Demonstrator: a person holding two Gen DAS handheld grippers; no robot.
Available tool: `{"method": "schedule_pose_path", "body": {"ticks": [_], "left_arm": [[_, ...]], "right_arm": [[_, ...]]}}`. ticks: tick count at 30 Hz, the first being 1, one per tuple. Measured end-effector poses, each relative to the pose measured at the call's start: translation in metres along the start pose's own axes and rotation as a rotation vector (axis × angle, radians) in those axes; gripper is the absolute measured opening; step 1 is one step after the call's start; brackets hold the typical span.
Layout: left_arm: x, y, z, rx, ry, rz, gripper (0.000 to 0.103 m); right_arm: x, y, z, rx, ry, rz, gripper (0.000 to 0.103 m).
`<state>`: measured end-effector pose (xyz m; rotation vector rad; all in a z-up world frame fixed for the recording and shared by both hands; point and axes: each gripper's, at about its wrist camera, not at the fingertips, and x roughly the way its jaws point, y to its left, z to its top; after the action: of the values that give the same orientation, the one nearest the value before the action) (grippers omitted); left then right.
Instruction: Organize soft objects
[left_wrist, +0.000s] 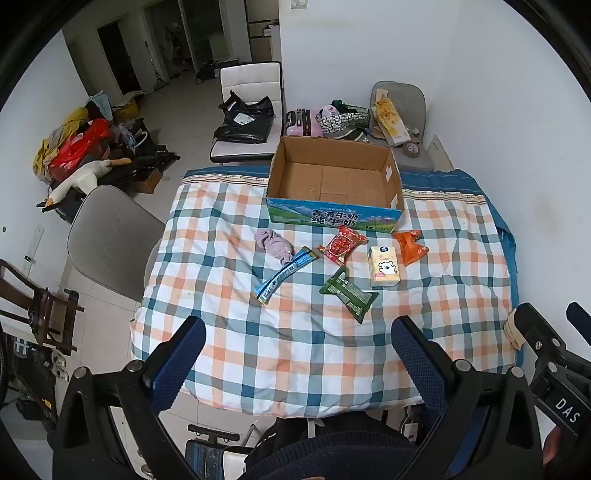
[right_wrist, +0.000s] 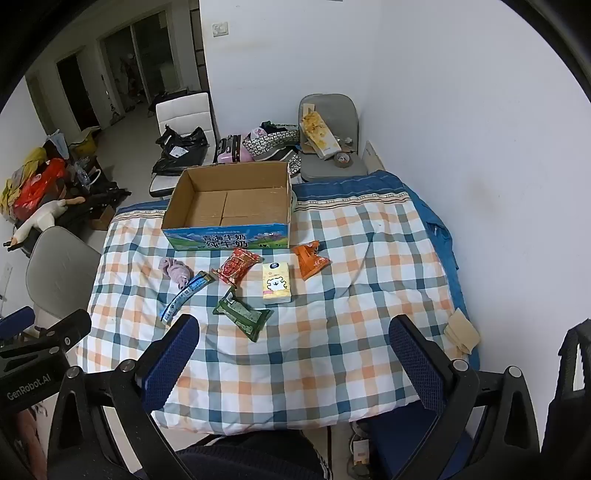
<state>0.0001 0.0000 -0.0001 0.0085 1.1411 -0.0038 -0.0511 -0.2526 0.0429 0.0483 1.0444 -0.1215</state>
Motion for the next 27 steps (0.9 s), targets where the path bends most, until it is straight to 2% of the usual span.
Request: {"method": "schedule_pose_path", "body": {"ticks": [27], "left_arm": [[0.0013,-0.0012,-0.0006,0.0,-0.013,0.001,0.103]], "right_arm": [[-0.0016,0.0021,0.0035,-0.016,-0.014,-0.005,0.103]]}}
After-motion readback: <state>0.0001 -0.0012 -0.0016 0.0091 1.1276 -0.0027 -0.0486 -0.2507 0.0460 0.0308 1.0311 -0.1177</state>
